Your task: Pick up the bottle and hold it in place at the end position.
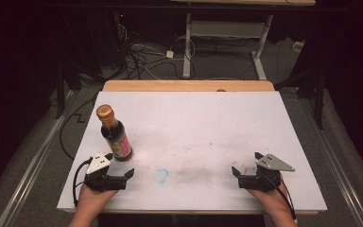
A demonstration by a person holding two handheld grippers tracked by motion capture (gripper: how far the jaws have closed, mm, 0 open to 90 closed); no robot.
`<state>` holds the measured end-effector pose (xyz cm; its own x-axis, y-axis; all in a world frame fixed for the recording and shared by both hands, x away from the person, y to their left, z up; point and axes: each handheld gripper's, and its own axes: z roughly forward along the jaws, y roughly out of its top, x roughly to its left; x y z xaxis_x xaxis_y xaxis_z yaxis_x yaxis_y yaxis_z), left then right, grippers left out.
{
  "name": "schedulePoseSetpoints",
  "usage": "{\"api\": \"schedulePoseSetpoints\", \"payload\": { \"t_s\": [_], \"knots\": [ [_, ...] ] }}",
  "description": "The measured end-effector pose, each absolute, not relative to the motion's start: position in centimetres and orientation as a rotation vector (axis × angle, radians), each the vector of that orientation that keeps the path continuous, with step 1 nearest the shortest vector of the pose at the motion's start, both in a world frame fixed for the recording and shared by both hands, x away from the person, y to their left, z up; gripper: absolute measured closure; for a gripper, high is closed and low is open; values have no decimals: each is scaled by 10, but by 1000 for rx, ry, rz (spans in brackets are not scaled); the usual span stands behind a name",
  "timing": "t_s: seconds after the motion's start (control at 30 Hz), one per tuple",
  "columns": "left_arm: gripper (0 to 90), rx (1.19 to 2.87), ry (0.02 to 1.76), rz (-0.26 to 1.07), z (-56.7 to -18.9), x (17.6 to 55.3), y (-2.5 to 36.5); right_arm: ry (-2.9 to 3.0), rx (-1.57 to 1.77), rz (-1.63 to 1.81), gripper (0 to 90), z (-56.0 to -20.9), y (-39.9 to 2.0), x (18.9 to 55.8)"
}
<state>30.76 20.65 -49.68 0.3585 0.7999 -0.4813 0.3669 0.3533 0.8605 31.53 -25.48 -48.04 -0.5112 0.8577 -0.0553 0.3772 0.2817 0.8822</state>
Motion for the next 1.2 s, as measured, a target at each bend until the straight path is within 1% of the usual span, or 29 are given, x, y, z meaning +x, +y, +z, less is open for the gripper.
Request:
{"api": "schedulePoseSetpoints", "payload": {
  "t_s": [0.3, 0.4, 0.57, 0.9, 1.2],
  "knots": [
    [0, 1224, 1255, 379, -496, 309, 209, 2028, 1068, 1163, 5, -480, -253, 314],
    [0, 1258, 1241, 389, -497, 308, 207, 2023, 1071, 1166, 5, -480, -253, 314],
    [0, 1270, 1238, 391, -495, 306, 208, 2025, 1085, 1177, 4, -479, -254, 314],
    [0, 1229, 1253, 382, -490, 305, 220, 2019, 1083, 1206, 5, -475, -252, 315],
    [0, 1244, 1270, 410, -488, 307, 228, 2037, 1094, 1194, 4, -476, -253, 316]
  ]
}}
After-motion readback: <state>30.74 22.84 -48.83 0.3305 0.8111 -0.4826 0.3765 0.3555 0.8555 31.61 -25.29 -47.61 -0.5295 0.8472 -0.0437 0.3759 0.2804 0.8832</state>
